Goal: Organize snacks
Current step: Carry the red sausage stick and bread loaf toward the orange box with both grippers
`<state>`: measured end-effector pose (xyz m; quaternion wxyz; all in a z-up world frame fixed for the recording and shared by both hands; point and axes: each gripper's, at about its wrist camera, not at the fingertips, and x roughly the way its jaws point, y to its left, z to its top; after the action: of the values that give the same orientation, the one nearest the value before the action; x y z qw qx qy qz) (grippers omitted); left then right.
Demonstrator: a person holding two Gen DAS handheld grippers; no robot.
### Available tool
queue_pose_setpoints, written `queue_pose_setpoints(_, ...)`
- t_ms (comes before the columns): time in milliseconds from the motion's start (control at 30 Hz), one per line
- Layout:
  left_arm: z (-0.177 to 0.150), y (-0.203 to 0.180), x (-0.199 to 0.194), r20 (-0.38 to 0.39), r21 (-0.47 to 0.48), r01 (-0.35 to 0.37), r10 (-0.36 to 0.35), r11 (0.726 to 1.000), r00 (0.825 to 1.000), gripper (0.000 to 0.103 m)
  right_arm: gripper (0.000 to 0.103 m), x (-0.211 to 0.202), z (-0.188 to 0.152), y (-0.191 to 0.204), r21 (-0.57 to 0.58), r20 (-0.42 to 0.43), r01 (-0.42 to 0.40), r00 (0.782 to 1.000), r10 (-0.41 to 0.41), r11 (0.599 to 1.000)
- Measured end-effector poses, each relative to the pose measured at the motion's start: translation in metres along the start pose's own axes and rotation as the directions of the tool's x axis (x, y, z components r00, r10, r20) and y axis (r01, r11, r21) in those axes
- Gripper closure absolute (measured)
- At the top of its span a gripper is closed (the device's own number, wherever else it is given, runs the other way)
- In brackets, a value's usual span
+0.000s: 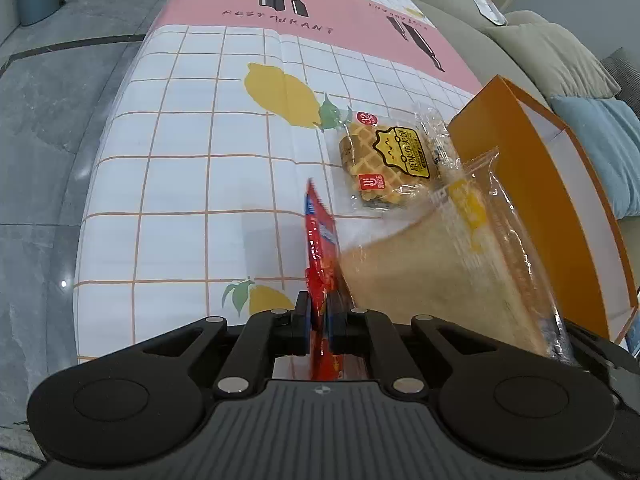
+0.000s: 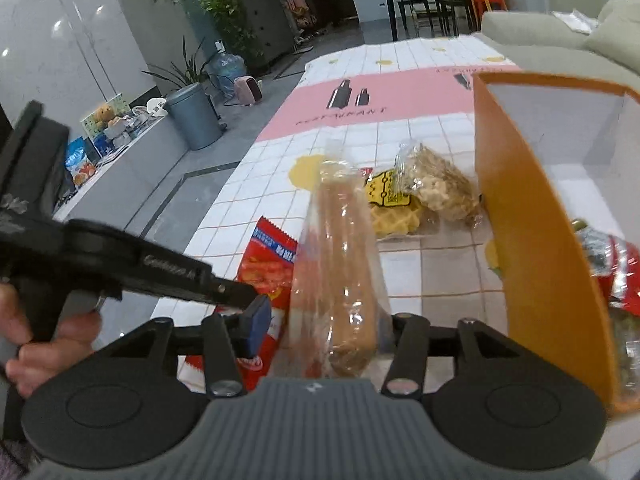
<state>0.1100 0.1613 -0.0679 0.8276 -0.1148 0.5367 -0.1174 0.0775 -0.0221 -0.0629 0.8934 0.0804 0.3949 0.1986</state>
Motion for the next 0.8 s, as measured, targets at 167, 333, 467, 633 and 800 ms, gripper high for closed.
queue_pose_setpoints(167, 0.001, 0.004, -0.006, 0.023, -0.019, 0.023, -0.023, 1.000, 0.999, 0.095, 0.074, 0.008, -0.002, -0.005, 0.024, -0.002, -0.016, 1.000, 0.016, 1.000)
queue_pose_setpoints(333, -0.001, 0.005, -0.015, 0.056, -0.038, 0.040, -0.038, 0.998, 0.998, 0.095, 0.082, -0.015, 0.004, -0.001, 0.031, 0.083, -0.049, 0.995, 0.046, 0.998)
queue_pose_setpoints(467, -0.002, 0.007, -0.027, 0.104, -0.074, 0.078, -0.070, 0.994, 0.992, 0.095, 0.082, -0.034, 0.015, -0.010, 0.079, 0.125, -0.109, 0.987, 0.098, 0.991)
queue_pose_setpoints(633, -0.001, 0.004, -0.044, 0.158, -0.103, 0.154, -0.136, 0.983, 0.978, 0.096, 0.082, -0.060, 0.023, -0.029, 0.175, 0.187, -0.177, 0.972, 0.144, 0.968)
queue_pose_setpoints(800, 0.006, -0.012, -0.059, 0.207, -0.097, 0.214, -0.190, 0.972, 0.960, 0.095, 0.082, -0.089, 0.033, -0.057, 0.301, 0.261, -0.300, 0.939, 0.224, 0.905)
